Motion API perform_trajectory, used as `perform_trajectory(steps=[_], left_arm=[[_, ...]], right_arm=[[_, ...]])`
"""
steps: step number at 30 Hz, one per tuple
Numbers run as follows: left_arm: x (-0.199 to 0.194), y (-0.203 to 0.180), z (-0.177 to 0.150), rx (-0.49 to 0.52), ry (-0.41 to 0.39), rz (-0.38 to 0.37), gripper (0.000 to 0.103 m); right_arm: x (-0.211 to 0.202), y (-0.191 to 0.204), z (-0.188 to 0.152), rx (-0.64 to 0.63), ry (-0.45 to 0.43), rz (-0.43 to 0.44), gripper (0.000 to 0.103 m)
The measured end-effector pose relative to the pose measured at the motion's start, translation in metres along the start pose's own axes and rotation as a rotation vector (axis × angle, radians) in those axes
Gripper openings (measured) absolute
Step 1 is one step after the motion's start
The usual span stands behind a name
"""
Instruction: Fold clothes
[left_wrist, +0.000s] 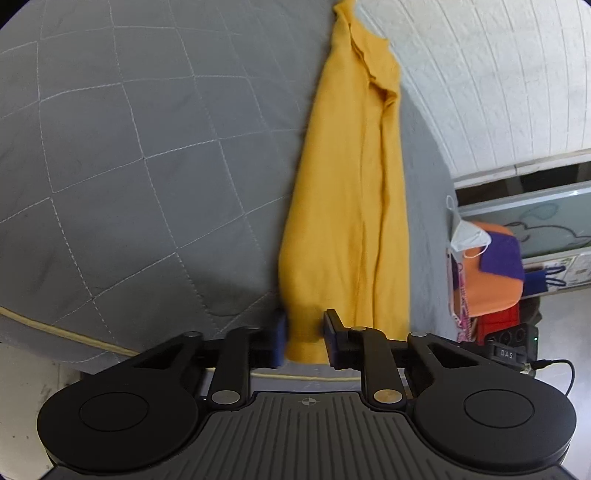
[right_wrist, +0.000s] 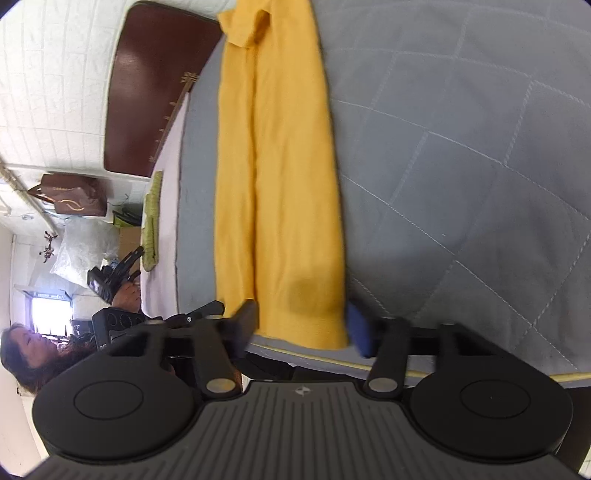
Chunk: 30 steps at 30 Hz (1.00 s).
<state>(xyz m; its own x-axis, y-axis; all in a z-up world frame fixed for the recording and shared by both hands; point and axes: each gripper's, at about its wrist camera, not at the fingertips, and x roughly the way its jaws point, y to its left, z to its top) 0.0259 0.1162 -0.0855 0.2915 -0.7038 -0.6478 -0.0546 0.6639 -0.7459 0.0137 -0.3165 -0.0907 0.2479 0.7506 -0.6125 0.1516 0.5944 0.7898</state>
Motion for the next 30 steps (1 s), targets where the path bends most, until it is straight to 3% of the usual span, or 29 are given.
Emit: perform_trajectory(steps=[3, 7, 15, 20, 25, 30], left_arm=[[-0.001, -0.003, -0.001, 0.027, -0.011, 0.020, 0.011], [-0.006, -0.014, -0.002, 0.073, -0.024, 0.036, 0.009], [-0.027, -0.057, 0.026, 0.161, -0.075, -0.027, 0.008], [-0.017, -0.072, 0.070, 0.157, -0.098, -0.056, 0.009], [0.013, -0.077, 0.120, 0.153, -0.135, 0.035, 0.009], [0.044, -0.083, 0.170, 0.149, -0.172, 0.126, 0.012]], right_arm=[[0.001, -0.009, 0.000, 0.036, -0.005, 0.003, 0.018], [0.000, -0.009, -0.002, 0.040, -0.021, 0.015, 0.012], [-0.015, 0.027, 0.011, -0.034, -0.072, 0.093, 0.011], [-0.023, 0.042, 0.049, -0.054, -0.154, 0.143, 0.011], [-0.023, 0.034, 0.108, 0.011, -0.251, 0.182, 0.011], [0.000, 0.027, 0.169, 0.077, -0.318, 0.160, 0.011]])
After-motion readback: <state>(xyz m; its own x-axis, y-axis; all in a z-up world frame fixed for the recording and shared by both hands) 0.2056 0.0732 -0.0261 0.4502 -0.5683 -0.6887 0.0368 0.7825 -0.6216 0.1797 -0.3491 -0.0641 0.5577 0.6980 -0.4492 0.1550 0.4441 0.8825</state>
